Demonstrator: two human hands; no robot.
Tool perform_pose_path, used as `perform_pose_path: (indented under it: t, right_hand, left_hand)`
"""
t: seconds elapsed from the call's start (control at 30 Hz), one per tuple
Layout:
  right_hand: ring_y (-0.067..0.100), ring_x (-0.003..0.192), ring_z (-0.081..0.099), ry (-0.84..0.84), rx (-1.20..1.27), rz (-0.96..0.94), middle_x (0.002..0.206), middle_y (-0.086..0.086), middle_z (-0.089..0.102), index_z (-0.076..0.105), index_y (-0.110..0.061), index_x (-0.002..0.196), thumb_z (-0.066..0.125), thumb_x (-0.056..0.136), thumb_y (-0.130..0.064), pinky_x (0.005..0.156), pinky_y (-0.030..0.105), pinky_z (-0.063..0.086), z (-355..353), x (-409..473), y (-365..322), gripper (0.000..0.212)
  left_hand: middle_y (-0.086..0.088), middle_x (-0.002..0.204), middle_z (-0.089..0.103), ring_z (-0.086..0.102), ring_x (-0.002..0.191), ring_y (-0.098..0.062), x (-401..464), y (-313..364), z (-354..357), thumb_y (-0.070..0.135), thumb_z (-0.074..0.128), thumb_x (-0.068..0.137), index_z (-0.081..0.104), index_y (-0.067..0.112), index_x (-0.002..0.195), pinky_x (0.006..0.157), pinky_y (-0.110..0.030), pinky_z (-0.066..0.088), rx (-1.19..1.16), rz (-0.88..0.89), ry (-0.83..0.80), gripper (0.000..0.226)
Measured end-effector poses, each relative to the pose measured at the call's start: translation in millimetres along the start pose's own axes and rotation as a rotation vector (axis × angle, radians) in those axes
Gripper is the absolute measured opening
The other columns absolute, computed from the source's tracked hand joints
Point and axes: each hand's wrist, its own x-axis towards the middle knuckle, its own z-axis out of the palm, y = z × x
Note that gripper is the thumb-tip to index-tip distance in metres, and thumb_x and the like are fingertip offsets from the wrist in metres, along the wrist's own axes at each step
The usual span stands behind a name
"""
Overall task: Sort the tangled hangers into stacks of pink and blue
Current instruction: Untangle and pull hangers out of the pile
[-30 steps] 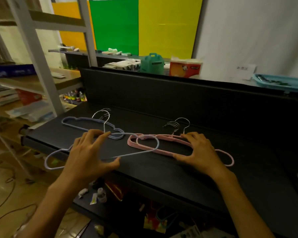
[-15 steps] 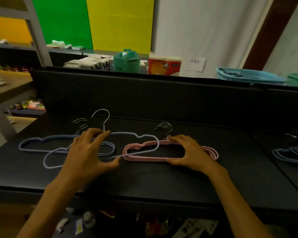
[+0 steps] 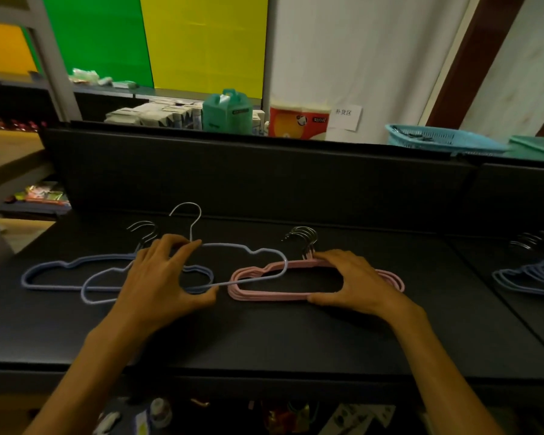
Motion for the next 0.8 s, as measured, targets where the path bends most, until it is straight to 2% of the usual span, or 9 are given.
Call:
perform_pose_path:
  t: [0.1, 0.2, 0.27, 0.47, 0.8]
  right_hand:
    - [0.014, 0.135, 0.028, 0.152, -0.071, -0.056, 0.148, -0.007, 0.030, 0.030, -0.036, 0.141, 0.056, 0.078, -0.065, 0.110, 0.034, 0.026, 2.4, -0.1, -10.6, 0.074]
    - [0.013, 0.136, 0.027, 0.270, -0.115, -0.099, 0.147, -0.007, 0.033, 0.033, -0.035, 0.140, 0.053, 0.084, -0.059, 0.110, 0.032, 0.023, 9.9, 4.8, -28.4, 0.064]
    - [0.013, 0.137, 0.026, 0.282, -0.112, -0.115, 0.148, -0.007, 0.033, 0.034, -0.034, 0.140, 0.050, 0.086, -0.058, 0.111, 0.032, 0.020, 15.9, 9.7, -42.0, 0.061]
    - [0.013, 0.138, 0.025, 0.287, -0.129, -0.107, 0.149, -0.006, 0.032, 0.032, -0.034, 0.141, 0.048, 0.087, -0.058, 0.113, 0.033, 0.015, 27.9, 27.0, -75.5, 0.062]
    - [0.014, 0.134, 0.033, 0.385, -0.099, -0.014, 0.144, -0.004, 0.042, 0.040, -0.031, 0.138, 0.052, 0.086, -0.055, 0.111, 0.033, 0.020, 49.6, 35.8, -120.9, 0.058]
  left_hand:
    - [-0.003, 0.145, 0.027, 0.030, 0.131, -0.023, -1.9, -6.2, -6.5, 0.063, 0.069, 0.067, 0.031, 0.027, 0.145, 0.108, -0.040, 0.028, 0.029, -0.036, -0.008, 0.094]
    - [-0.002, 0.143, 0.030, 0.032, 0.129, -0.022, -8.0, -20.8, -14.9, 0.070, 0.068, 0.063, 0.034, 0.028, 0.144, 0.107, -0.040, 0.030, 0.043, -0.054, -0.021, 0.097]
    - [-0.002, 0.141, 0.033, 0.035, 0.127, -0.022, -13.6, -32.4, -20.5, 0.073, 0.062, 0.060, 0.036, 0.028, 0.143, 0.105, -0.040, 0.032, 0.049, -0.068, -0.018, 0.098]
    - [-0.001, 0.142, 0.030, 0.032, 0.127, -0.020, -19.0, -69.4, -32.1, 0.063, 0.069, 0.069, 0.032, 0.030, 0.144, 0.106, -0.038, 0.031, 0.052, -0.112, -0.039, 0.089]
    - [0.002, 0.140, 0.027, 0.031, 0.125, -0.016, 6.2, -127.3, -37.8, 0.068, 0.064, 0.069, 0.029, 0.031, 0.144, 0.105, -0.033, 0.032, 0.035, 0.019, -0.171, 0.090]
